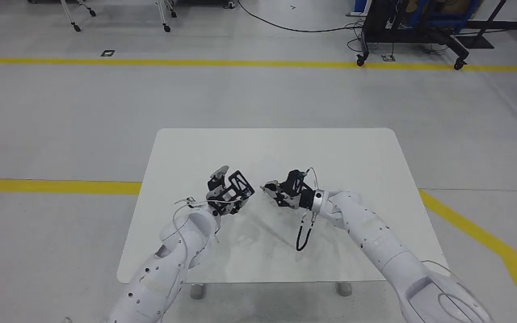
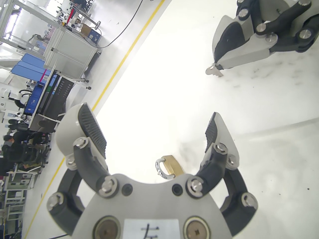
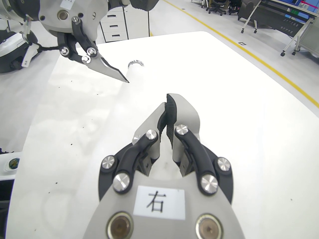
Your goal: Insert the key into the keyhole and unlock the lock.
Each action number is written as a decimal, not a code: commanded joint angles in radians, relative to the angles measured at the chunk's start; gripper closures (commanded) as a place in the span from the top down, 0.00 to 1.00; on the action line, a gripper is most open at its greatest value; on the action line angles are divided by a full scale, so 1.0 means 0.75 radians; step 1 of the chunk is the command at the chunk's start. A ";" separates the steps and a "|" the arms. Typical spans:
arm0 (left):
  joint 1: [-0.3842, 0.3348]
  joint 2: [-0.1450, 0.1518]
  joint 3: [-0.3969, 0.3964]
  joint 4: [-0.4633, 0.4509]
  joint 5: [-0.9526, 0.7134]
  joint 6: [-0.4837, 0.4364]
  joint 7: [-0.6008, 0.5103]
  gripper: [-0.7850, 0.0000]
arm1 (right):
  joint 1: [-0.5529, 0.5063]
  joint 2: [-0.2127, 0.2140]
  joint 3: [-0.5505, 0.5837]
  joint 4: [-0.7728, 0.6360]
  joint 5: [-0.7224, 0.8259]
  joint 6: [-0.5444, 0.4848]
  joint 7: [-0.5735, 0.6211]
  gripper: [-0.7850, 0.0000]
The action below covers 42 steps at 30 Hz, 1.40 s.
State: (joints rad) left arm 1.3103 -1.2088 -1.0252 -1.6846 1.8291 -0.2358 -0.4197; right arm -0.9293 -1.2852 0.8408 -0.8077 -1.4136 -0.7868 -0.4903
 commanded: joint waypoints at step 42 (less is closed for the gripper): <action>0.002 -0.066 -0.251 -0.118 -0.191 0.162 0.002 1.00 | 0.062 -0.014 0.061 0.274 0.129 -0.113 -0.330 0.00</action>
State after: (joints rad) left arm 1.2687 -1.2645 -1.1645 -1.7236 1.7133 -0.0973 -0.4246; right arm -0.8795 -1.3009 0.8795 -0.5971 -1.3174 -0.8589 -0.7357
